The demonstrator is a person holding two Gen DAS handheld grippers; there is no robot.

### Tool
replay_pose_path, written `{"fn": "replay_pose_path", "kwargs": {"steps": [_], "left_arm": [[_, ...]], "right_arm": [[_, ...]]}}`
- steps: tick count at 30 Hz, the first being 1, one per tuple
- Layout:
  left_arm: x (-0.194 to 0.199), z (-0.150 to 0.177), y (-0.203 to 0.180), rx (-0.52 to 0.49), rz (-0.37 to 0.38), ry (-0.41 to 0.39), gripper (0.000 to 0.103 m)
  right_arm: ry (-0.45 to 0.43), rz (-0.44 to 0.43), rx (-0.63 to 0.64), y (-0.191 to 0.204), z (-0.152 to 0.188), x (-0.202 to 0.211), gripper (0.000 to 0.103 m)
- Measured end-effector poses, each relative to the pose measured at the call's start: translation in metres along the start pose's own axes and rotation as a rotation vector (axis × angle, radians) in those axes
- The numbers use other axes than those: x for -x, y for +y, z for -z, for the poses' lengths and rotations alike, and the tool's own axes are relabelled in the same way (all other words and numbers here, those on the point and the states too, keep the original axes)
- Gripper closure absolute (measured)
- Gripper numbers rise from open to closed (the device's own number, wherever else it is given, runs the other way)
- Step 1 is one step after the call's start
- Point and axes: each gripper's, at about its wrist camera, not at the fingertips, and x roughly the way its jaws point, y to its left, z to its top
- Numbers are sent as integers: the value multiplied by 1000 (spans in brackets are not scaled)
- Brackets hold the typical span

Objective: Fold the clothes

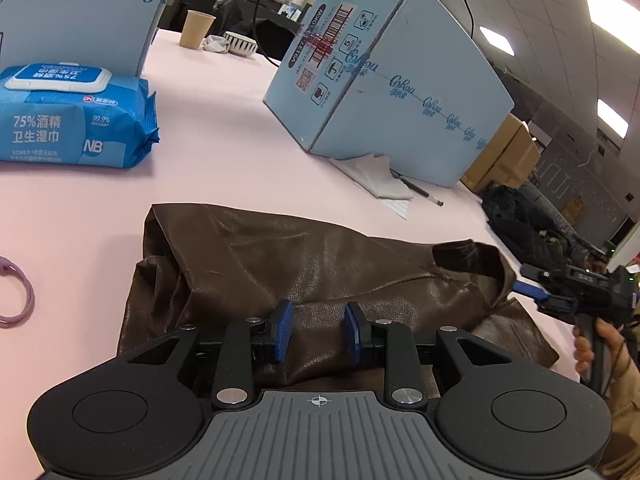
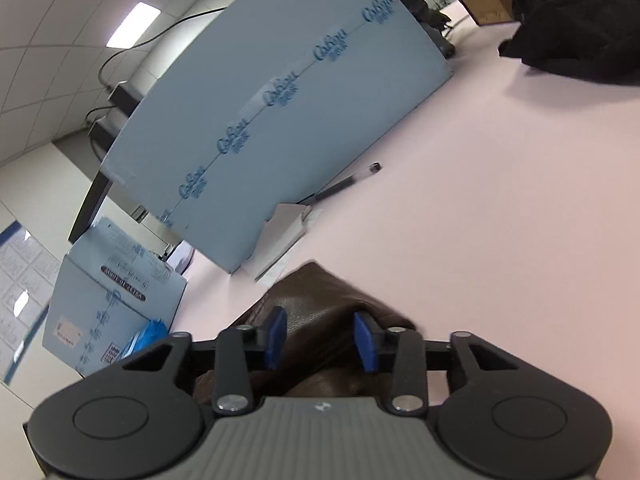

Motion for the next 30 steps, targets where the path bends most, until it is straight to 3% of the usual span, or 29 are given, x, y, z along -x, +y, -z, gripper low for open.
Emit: {"fn": "replay_pose_path", "kwargs": {"steps": [2,7,10,11,12,15,17,18,20,21,22,24,28,30], "left_arm": [[0,0,0,-2,-2,1,76],[0,0,0,-3,0,7,76],[0,0,0,-1,-2,6,76],[0,0,0,1,-4,5,76],[0,0,-1,2,-6,4,76],[-1,0,0,2,-4,5,76],[-1,0,1,6,0,6,76],[-1,0,1,9,2,6,76],[-1,0,2,16,5,5,76],[-1,0,3,18,6,4,74],[-1,0,3,19,7,3,74],[-1,0,3,20,8,2,74],[-1,0,3,18,8,4,74],[-1,0,3,16,8,4,74]], "right_arm": [[13,-15,-8,1,-2,7,66],[-56,-79,14,28,-19,41,41],[-28,-53,-55,38,-41,29,39],[8,-25,5,48,-49,15,40],[60,74,186,69,-53,0,41],[179,305,568,107,-45,-37,41],[322,204,485,106,-53,-61,44],[351,200,470,106,-55,-68,45],[388,279,503,108,-57,-88,46],[399,315,522,108,-57,-94,50],[421,324,516,105,-58,-99,63],[494,270,462,99,-62,-107,76],[460,245,543,105,-56,-92,85],[392,208,597,114,-53,-71,86]]}}
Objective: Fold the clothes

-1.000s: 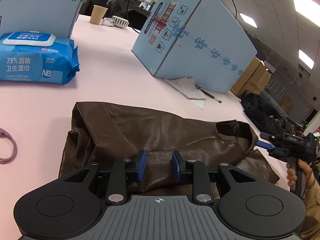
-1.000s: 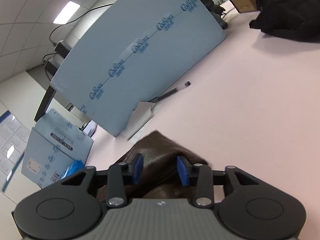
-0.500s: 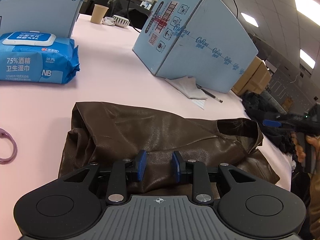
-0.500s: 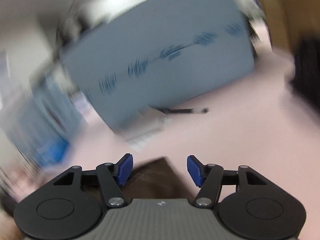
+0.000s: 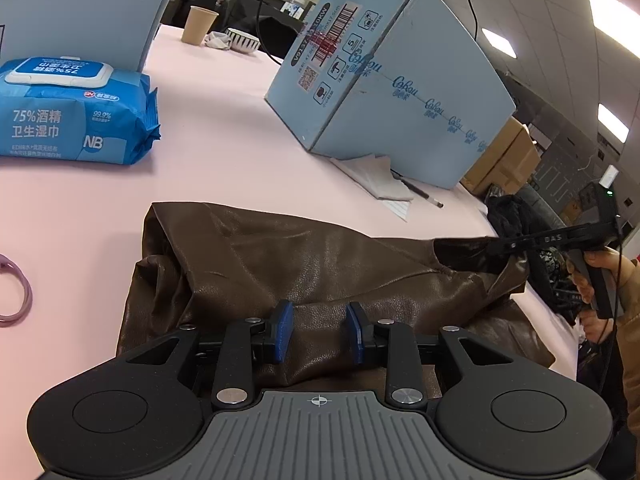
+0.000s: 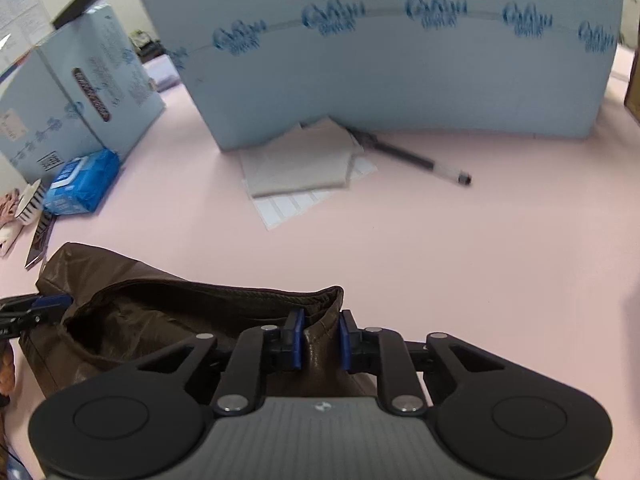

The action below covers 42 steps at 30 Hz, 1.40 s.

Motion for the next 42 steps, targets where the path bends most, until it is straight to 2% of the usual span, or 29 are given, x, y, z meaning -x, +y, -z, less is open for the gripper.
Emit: {"fn": "replay_pose_path", "kwargs": {"steps": [2,4,7,9,10,16,22,24,26,29,31,32,35,37,38,40,42], "left_arm": [[0,0,1,2,2,-1,74],[0,0,1,0,1,0,74],[0,0,1,-1,1,-2,74],[-1,1,1,2,3,-4,74],[-1,1,1,3,3,-3,74],[1,-1,2,17,8,12,74],[3,0,17,113,47,21,74],[2,1,12,99,33,17,74],[5,1,5,64,9,27,74],[7,2,1,30,-1,41,74],[8,0,3,41,2,47,74],[7,0,3,44,2,49,74],[7,0,3,44,-2,47,74],[6,0,2,43,-5,45,74],[6,0,2,42,-7,44,74],[7,1,1,41,-12,42,74],[7,2,1,43,-12,41,74]], "right_arm": [[-93,37,124,16,13,21,86],[-139,77,185,26,25,30,91],[-247,93,293,38,58,43,92],[-343,142,387,46,93,50,92],[-354,164,408,47,110,49,92],[-293,180,456,47,152,17,91],[-289,138,414,28,133,12,90],[-288,152,407,29,132,8,90],[-271,154,398,31,131,8,85],[-246,90,306,26,137,24,72],[-258,20,194,18,139,41,47],[-279,-6,131,14,138,55,44],[-352,-57,15,4,132,83,43],[-471,-119,-124,-5,123,103,42],[-491,-145,-153,-7,121,104,41],[-532,-255,-281,-10,110,100,40],[-517,-360,-368,-4,97,82,40]]}}
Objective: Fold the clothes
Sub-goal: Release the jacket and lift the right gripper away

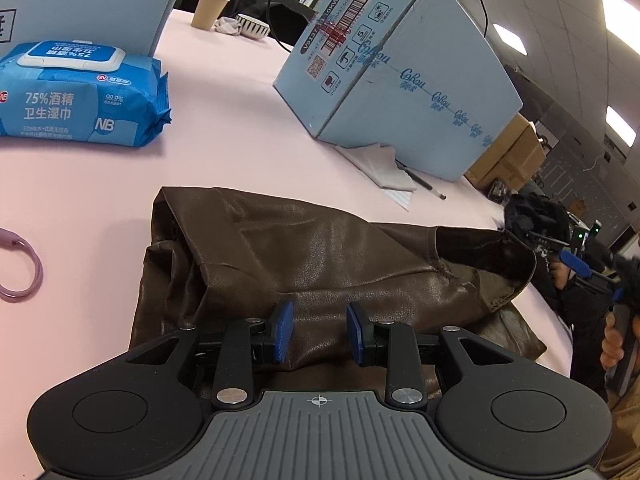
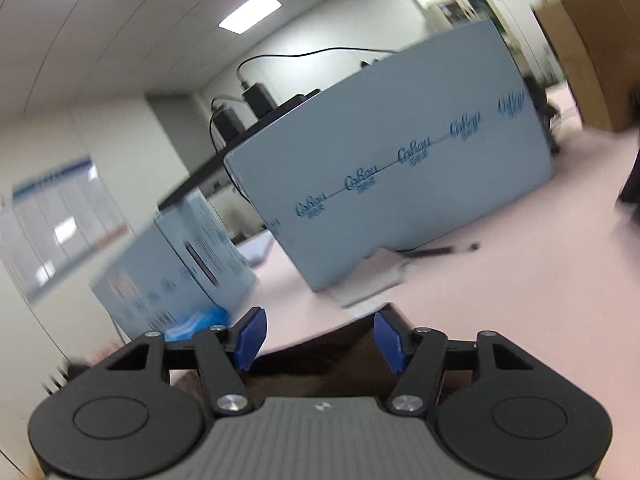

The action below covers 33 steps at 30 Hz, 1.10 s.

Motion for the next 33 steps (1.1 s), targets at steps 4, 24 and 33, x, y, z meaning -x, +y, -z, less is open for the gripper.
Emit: {"fn": "replay_pose_path", "kwargs": {"steps": [4,24,33], "left_arm": [[1,1,5,21,19,-7,74],[13,-7,-13,-17,-19,-42,66],[22,-11,-12,-16,-19,-75,66]], "right_arm": [[99,56,-16,-2,12,-33,46],[185,210,58,-23,44,-26,56],[63,225,35,-29,25,6,49]]}}
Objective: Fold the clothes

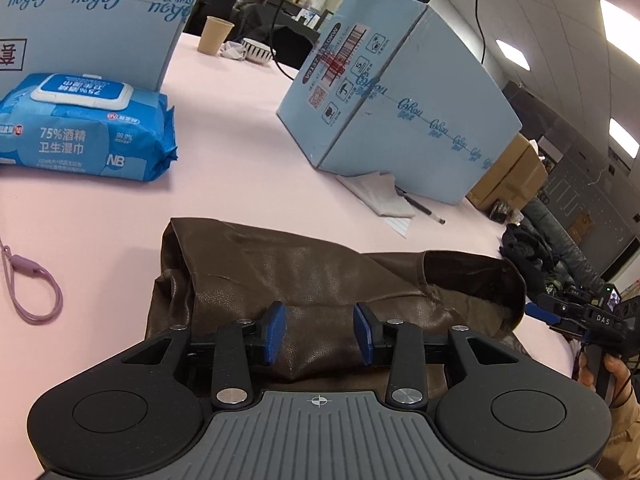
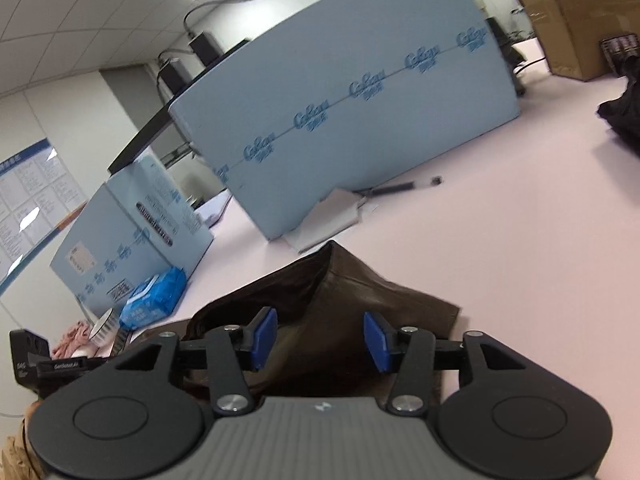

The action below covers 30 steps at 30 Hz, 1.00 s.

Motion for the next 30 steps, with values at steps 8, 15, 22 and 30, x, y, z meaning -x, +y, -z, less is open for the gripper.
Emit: {"fn": "replay_pose_path", "kwargs": {"steps": [8,15,22,30], "left_arm": [[-3,-4,-6,-13,-7,-5,66],[4,-10,-19,-59,-8,-33,66],[-9,-24,-28,-48,2,-38,66],[-33,-48,-76,-98,82,-10,65]], "right_arm": [[-53,-33,-160,-36,-3,9,48],[-51,-53,-175,-35,0,16,45],[-35,-67,-224,-45,10,19,44],[-90,-186,-357,-53,-5,12,43]]}}
